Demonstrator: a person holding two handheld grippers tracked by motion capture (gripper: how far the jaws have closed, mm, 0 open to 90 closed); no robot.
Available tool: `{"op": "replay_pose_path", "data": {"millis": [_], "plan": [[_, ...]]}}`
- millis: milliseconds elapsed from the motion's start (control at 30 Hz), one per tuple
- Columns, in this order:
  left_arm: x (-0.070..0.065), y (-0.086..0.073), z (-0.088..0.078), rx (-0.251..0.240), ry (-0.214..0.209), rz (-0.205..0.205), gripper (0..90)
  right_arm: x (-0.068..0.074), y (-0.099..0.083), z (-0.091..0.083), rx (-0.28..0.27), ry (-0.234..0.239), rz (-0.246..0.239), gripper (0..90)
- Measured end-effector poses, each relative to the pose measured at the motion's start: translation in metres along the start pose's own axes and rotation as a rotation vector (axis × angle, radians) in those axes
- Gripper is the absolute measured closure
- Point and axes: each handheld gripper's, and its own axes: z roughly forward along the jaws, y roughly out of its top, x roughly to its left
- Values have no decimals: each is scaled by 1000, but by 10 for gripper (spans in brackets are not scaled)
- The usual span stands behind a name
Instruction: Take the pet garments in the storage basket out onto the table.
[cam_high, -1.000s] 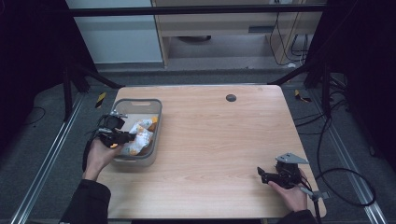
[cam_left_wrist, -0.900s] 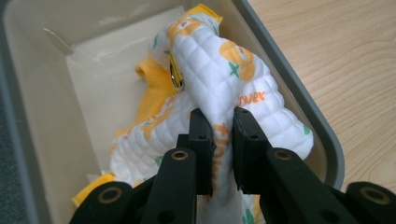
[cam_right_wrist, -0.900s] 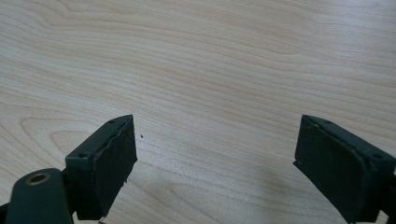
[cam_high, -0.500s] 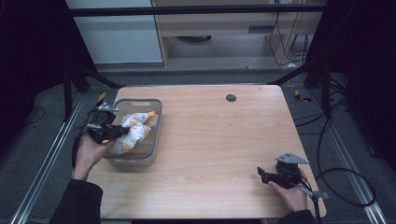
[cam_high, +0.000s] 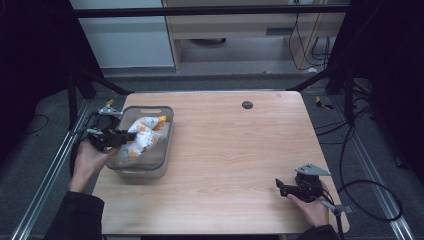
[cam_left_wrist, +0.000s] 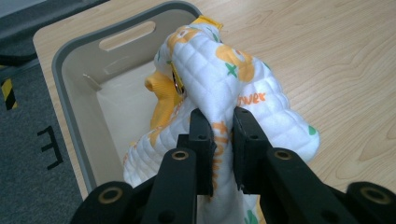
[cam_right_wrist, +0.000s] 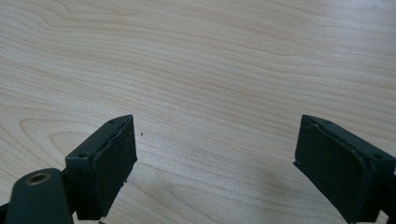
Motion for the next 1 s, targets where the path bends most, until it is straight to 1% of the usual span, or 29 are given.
{"op": "replay_pose_path", "data": {"millis": [133,367,500,700,733,833,867,900,1000], "plan": [[-4,4,-8,-11,-4,17,792,0,0,0,0,0,0,128],[-8,10,-17,-29,-7,35,792,0,0,0,1,0,2,128],[-13,13,-22,-36,-11,50,792,-1,0,0,-3,-3,-6,128],[-23,20,-26,-45,-26,82,793,-1,0,0,-7,-4,-6,129],[-26,23,-27,-46,-31,93,793,-1,0,0,-10,-2,-4,129],[-30,25,-28,-50,-40,100,793,-1,0,0,-9,-2,-3,129],[-35,28,-28,-51,-46,116,793,-1,0,0,-8,-2,-6,129],[-35,28,-28,-51,-46,116,793,-1,0,0,-8,-2,-6,129],[-42,32,-28,-49,-61,140,793,-1,0,0,-11,-2,-6,129]]}}
